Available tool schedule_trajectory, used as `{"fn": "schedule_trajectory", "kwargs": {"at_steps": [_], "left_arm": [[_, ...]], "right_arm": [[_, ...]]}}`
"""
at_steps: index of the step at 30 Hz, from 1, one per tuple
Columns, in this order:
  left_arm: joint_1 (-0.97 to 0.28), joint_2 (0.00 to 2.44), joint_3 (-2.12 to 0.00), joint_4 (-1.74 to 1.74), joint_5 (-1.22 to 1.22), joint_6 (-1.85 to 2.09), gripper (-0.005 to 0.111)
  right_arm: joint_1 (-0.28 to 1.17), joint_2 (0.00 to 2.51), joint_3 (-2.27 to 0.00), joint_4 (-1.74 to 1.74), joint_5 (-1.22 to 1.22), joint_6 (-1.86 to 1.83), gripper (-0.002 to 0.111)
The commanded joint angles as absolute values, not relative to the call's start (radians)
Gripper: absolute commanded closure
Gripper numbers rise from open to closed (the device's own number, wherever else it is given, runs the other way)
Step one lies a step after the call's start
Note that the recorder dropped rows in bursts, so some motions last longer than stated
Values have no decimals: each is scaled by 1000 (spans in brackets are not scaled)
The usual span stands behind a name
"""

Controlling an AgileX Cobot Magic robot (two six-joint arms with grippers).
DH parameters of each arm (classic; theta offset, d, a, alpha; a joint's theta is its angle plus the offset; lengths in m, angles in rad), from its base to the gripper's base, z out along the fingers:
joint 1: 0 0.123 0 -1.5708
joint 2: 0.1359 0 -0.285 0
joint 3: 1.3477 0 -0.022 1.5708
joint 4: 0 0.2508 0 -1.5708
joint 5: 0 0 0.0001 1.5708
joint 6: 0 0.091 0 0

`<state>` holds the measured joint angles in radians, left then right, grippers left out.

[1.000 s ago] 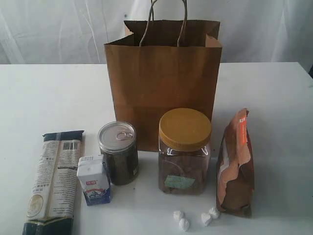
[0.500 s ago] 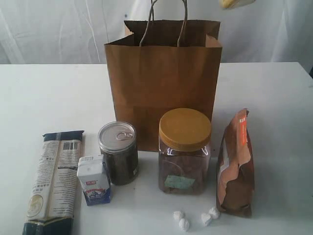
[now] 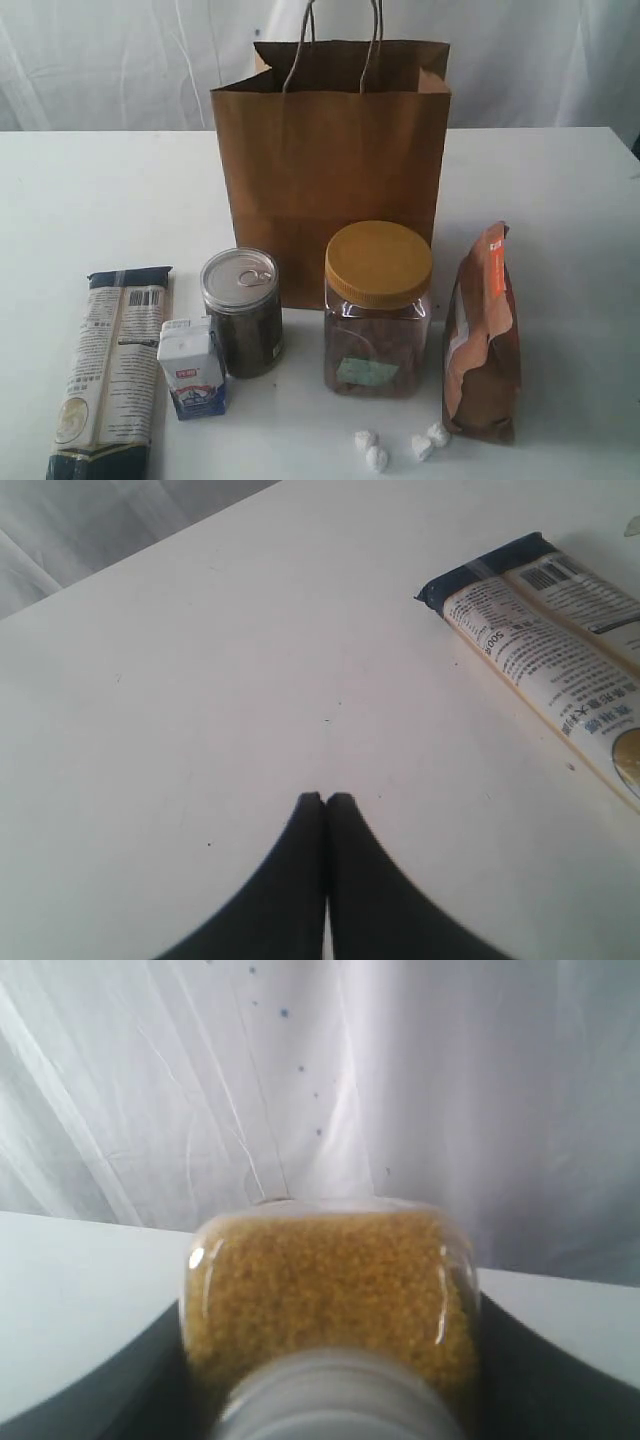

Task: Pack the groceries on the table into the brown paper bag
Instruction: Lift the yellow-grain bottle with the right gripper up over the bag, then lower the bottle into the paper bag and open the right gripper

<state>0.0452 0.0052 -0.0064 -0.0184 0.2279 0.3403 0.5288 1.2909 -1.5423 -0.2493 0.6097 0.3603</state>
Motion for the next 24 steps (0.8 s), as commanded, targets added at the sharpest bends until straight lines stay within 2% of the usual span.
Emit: {"fn": "schedule_trajectory", "kwargs": {"at_steps": [1,4,10,24], "left_arm": [[47,0,0,-21,223,341,107],[47,0,0,-21,223,341,107],[47,0,0,-21,223,341,107],[47,0,0,-21,223,341,107]], "right_arm": [[494,1326,-1574,-195,502,264,102],[470,1373,-1574,-76,514,142,102],[466,1421,-1574,358,493,-343,102],[466,1538,-1574,362,469,-488,102]]}}
